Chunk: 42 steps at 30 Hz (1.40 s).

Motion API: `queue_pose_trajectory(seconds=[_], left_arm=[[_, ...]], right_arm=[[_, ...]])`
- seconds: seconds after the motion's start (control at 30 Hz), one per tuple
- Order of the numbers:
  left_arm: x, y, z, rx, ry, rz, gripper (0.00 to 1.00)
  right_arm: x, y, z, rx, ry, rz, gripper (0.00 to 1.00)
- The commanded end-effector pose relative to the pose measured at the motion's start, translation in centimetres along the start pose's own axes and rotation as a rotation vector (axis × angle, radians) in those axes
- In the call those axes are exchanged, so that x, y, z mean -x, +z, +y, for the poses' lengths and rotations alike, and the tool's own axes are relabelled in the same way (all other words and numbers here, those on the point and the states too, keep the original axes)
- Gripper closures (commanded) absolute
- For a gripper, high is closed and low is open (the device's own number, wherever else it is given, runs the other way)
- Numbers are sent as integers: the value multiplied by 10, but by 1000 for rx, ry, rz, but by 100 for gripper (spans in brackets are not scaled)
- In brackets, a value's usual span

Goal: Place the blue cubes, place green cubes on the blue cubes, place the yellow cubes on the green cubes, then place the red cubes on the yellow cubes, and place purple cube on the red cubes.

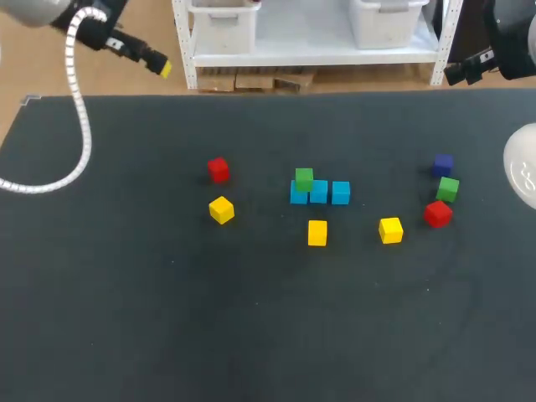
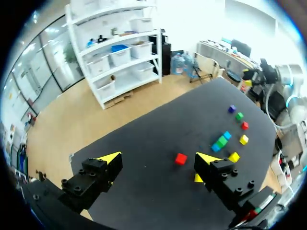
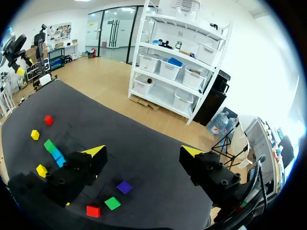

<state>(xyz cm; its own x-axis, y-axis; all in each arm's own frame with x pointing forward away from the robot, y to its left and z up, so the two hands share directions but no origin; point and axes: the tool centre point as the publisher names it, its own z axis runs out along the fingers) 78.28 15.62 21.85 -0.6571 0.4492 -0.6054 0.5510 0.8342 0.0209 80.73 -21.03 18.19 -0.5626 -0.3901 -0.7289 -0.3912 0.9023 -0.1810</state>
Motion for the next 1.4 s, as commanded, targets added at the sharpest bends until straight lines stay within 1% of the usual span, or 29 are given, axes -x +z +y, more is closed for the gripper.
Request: queue_pose_trajectory(seconds=[0.03, 0.2, 0.27, 0.3, 0.43, 0.53, 0.6, 0.7, 1.33, 1.37, 1.4], left_arm=[[0, 13, 9, 15, -32, -116, 0], [4, 18, 11, 12, -53, -144, 0], [7, 22, 9, 23, -46, -148, 0], [9, 22, 7, 10, -37, -151, 0], [16, 23, 1, 11, -12, -160, 0], [19, 25, 1, 25, 7, -164, 0], [18, 27, 2, 27, 2, -161, 0], [16, 27, 5, 26, -34, -148, 0], [16, 27, 5, 26, -34, -148, 0], [16, 27, 5, 26, -34, -148, 0], [16, 27, 5, 26, -34, -148, 0]], right_arm=[[0, -1, 0, -3, 0, 0, 0], [0, -1, 0, -3, 0, 0, 0], [0, -1, 0, -3, 0, 0, 0], [0, -1, 0, -3, 0, 0, 0], [0, -1, 0, -3, 0, 0, 0], [0, -1, 0, -3, 0, 0, 0], [0, -1, 0, -3, 0, 0, 0], [0, -1, 0, -3, 0, 0, 0], [0, -1, 0, -3, 0, 0, 0], [3, 3, 2, 14, -10, 7, 0], [3, 9, 5, 12, -33, 26, 0]])
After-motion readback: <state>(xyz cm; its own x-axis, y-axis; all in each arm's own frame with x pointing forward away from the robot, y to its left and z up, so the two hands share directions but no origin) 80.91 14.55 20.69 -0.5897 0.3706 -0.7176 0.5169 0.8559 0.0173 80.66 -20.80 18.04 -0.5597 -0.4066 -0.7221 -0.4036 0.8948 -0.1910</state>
